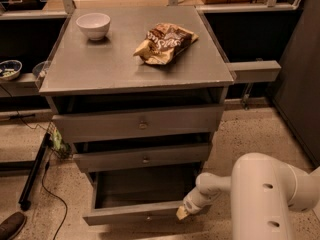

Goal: Close bottom drawer

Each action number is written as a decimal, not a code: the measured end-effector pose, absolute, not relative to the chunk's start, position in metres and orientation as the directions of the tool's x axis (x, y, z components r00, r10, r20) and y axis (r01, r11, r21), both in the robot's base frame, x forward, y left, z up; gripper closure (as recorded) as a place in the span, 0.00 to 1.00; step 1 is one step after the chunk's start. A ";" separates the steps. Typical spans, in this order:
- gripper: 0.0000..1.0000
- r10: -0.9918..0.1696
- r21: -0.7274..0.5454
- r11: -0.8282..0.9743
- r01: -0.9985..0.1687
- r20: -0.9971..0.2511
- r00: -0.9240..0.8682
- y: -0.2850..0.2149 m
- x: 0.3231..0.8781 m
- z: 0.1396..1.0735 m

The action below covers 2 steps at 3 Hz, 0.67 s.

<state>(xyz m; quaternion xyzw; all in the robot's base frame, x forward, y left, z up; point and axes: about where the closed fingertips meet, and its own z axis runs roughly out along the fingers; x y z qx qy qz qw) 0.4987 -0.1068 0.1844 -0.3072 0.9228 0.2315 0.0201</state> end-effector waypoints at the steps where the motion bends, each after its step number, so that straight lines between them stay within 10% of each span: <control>1: 1.00 -0.560 0.415 0.703 -0.577 -0.177 -0.809 -0.107 0.498 0.183; 2: 1.00 -0.559 0.410 0.704 -0.579 -0.183 -0.809 -0.106 0.500 0.184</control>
Offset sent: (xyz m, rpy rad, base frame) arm 0.0369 0.0238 -0.0070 -0.0043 -0.0653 -0.0140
